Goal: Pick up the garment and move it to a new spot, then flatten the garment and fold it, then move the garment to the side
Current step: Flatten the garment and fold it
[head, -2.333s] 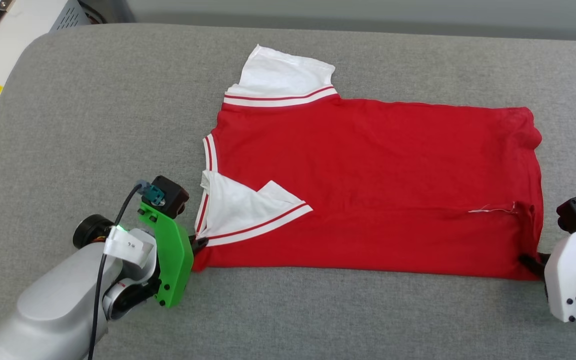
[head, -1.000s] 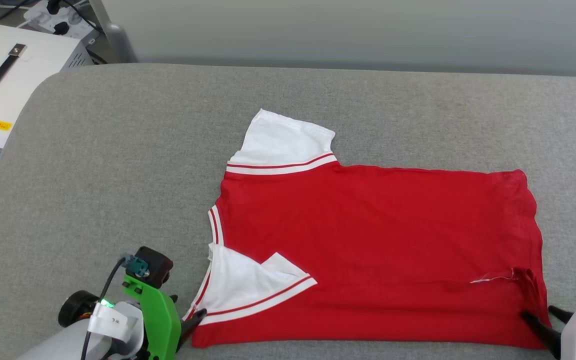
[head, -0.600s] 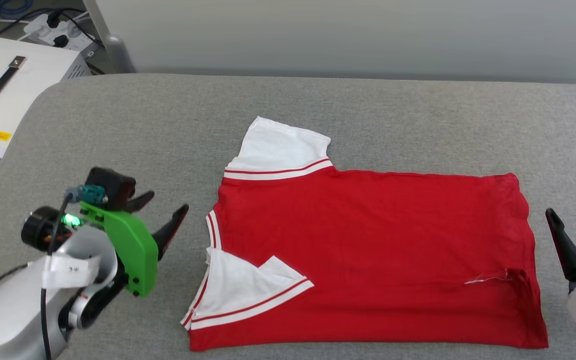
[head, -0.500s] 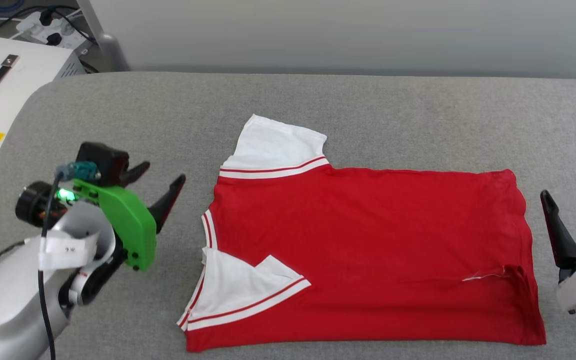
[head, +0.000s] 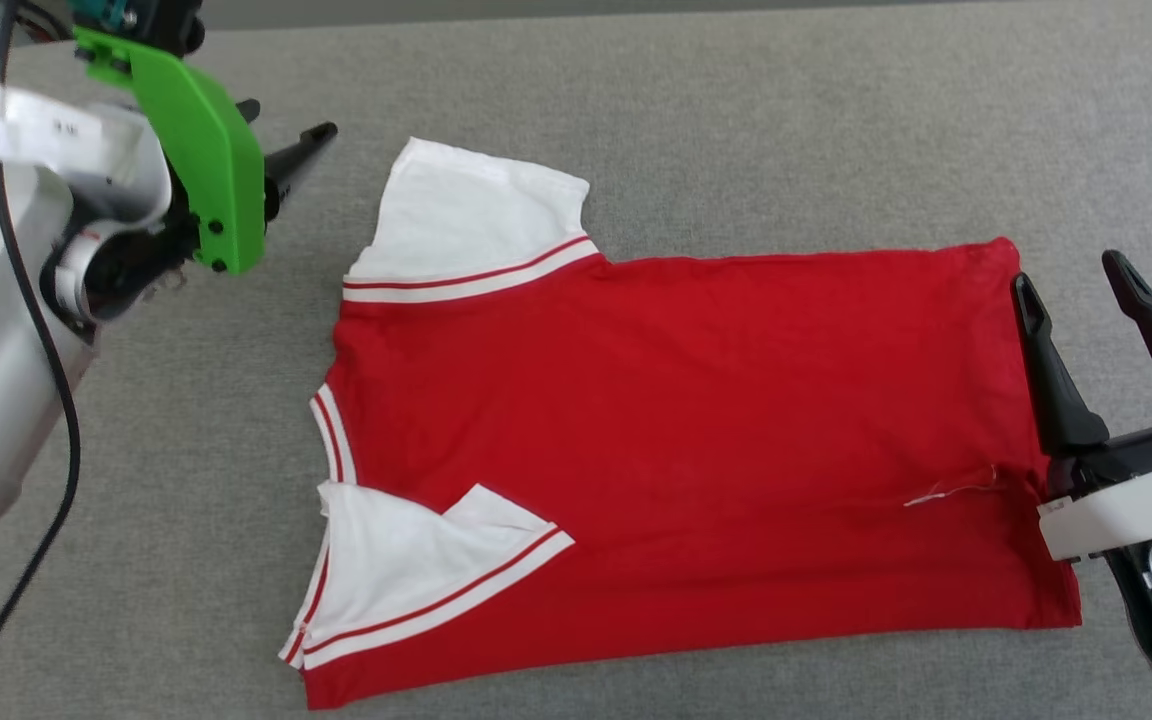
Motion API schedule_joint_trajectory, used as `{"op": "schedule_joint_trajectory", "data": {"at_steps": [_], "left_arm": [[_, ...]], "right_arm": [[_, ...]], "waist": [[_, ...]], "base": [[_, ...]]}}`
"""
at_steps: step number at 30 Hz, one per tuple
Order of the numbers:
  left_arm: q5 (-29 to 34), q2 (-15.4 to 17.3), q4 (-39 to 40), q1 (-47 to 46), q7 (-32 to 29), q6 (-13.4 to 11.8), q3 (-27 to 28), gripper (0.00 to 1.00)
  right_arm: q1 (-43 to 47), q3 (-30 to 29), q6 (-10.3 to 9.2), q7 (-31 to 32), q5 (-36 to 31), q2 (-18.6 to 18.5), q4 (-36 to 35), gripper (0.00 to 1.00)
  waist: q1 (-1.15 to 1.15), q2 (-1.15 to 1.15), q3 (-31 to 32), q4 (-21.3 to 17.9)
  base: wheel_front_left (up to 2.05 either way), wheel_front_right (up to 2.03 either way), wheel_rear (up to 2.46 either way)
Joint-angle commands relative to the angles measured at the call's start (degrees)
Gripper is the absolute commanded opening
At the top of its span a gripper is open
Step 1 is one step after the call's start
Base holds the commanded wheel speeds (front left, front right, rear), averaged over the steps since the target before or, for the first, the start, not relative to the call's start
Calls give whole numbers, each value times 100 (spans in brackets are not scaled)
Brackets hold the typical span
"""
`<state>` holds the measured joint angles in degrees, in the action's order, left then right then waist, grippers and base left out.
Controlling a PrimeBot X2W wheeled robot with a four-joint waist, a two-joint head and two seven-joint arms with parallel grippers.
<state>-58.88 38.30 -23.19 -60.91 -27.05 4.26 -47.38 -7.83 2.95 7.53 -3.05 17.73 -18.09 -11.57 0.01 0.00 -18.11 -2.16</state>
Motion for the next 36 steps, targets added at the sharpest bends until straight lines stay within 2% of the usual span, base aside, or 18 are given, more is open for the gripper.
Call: {"op": "schedule_joint_trajectory", "data": {"at_steps": [1,7,11,18,23,24,25,30,33,36], "left_arm": [[-60,-58,-110,-297,-288,71,-38,100],[-165,-242,-531,-1165,-1434,201,-281,100],[-95,-361,-837,-1528,-1903,242,-482,100],[126,-486,-1285,-1776,-1991,292,-767,100],[261,-454,-1398,-1705,-2267,317,-1228,100],[239,-444,-1375,-1679,-2281,318,-1287,23],[186,-431,-1341,-1637,-2267,319,-1337,0],[85,-352,-1180,-1555,-1862,321,-1475,0],[13,-355,-1056,-1547,-1481,322,-1490,0],[53,-347,-869,-1556,-1094,322,-1579,0]], "right_arm": [[-159,37,-4,-18,-41,13,-67,100],[-481,164,-4,-5,-44,-21,-163,100],[-690,232,-4,-46,-44,-42,-128,100],[-970,418,-4,-159,-9,-62,27,100],[-1036,393,-4,-236,37,-127,158,100],[-1043,380,-4,-242,42,-137,175,100],[-1058,360,-4,-253,49,-146,191,100],[-1186,249,-4,-200,43,-301,196,100],[-1353,212,-4,67,75,-625,173,100],[-1534,330,-4,628,303,-1096,171,100]], "waist": [[-1,0,-672,-411],[-1,0,-1263,-576],[-1,0,-1556,-655],[-1,0,-1859,-762],[-1,0,-1862,-741],[-1,0,-1836,-736],[-1,0,-1795,-735],[-1,0,-1572,-685],[-1,0,-1381,-597],[-1,0,-1192,-473]], "base": [[0,0,0],[0,0,0],[0,0,0],[0,0,0],[0,0,0],[0,0,0],[0,0,0],[0,0,0],[0,0,0],[0,0,0]]}}
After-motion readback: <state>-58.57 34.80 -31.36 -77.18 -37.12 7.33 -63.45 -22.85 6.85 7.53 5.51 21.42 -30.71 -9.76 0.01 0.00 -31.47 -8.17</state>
